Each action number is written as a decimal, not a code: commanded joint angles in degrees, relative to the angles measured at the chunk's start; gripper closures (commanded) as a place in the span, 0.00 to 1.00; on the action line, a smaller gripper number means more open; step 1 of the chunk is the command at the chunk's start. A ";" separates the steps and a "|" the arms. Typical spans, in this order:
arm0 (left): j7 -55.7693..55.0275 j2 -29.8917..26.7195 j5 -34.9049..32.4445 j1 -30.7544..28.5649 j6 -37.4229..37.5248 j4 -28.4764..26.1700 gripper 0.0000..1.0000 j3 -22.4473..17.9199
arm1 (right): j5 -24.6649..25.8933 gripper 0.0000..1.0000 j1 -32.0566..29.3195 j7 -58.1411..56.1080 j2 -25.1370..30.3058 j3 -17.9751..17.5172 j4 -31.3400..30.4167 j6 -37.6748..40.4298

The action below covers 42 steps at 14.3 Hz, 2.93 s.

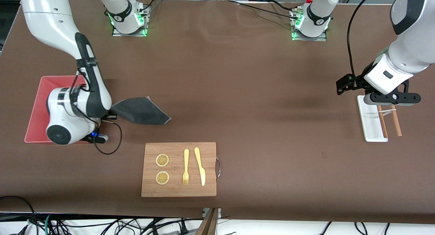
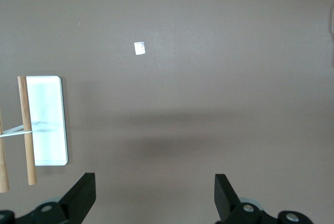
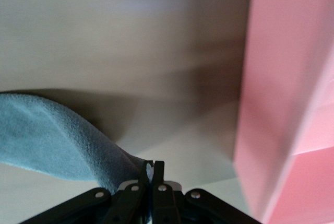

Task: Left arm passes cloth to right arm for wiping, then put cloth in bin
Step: 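Move the held cloth with the right gripper over the pink bin, then lower the cloth into the pink bin and open the right gripper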

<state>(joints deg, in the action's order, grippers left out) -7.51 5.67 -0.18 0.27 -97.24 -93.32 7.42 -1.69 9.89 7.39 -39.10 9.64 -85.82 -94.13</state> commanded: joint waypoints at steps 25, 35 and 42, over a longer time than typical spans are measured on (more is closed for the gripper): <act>-0.49 0.40 -0.87 0.26 1.26 1.21 0.00 -0.13 | 13.46 1.00 -4.88 -28.11 20.65 8.27 12.43 29.54; -0.57 0.31 -0.87 0.35 1.53 1.38 0.00 -0.13 | 12.86 1.00 -7.61 -30.69 19.41 10.84 -2.94 11.35; 0.39 0.05 -0.61 0.26 0.38 2.26 0.00 -0.04 | 8.38 1.00 -8.05 -30.42 17.13 10.84 -16.39 -7.37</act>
<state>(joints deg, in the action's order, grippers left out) -7.48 5.66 -0.18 0.29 -96.82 -91.88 7.44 8.30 2.18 -23.03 -22.21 20.56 -99.09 -97.58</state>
